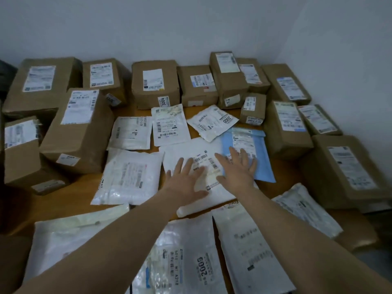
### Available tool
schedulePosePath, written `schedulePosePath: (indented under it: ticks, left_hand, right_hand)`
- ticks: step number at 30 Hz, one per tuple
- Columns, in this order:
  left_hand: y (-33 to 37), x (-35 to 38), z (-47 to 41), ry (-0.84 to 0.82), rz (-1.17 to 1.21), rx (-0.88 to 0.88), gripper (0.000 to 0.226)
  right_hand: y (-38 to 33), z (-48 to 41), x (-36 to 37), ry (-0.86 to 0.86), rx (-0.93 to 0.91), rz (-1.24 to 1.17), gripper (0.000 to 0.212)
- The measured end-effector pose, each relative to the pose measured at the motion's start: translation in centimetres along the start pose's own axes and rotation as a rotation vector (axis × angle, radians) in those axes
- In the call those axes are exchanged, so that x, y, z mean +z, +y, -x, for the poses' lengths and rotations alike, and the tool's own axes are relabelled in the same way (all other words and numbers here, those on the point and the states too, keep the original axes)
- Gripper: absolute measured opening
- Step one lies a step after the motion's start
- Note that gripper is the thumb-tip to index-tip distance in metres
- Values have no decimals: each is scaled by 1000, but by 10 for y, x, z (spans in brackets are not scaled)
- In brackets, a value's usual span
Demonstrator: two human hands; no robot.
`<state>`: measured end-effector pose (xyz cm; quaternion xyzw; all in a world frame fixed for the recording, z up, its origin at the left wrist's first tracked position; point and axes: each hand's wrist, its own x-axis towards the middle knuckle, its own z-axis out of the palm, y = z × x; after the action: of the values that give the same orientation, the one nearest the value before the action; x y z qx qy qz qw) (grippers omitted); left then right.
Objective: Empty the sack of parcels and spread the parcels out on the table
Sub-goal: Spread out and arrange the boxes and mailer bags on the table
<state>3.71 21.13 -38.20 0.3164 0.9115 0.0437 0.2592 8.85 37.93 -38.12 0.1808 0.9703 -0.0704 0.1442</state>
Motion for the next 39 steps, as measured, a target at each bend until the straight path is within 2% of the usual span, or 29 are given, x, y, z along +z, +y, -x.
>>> schedulePosePath:
  ticks: [3, 7, 14, 18, 21, 25, 29, 35, 39]
  left_hand:
    - [17, 7, -17, -135, -37, 45, 87]
    - [19, 10, -24, -188, -88, 35, 89]
    - [14, 8, -23, -131, -113, 21, 80]
    - [14, 3, -21, -120, -110, -23, 74]
    - [18, -2, -17, -103, -60, -54, 73]
    - [28, -1, -4, -69, -42, -5, 82]
    - [30, 9, 22, -85, -66, 101, 90]
    - [33, 37, 69, -196, -138, 135, 124]
    - [41, 58, 92, -156, -199, 197, 134]
  right_hand:
    - [28, -7, 3, -119, 5, -35, 47]
    - [53, 0, 8, -90, -18, -27, 41]
    - [68, 0, 11, -26, 61, -66, 34]
    - [74, -3, 10, -65, 54, -74, 39]
    - [76, 3, 7, 6, 2, -118, 41]
    - [76, 18, 8, 34, -41, -185, 48]
    - [73, 41, 19, 170, -172, -177, 75]
    - [60, 78, 34, 196, -295, -187, 63]
    - [54, 117, 48, 105, -203, -147, 69]
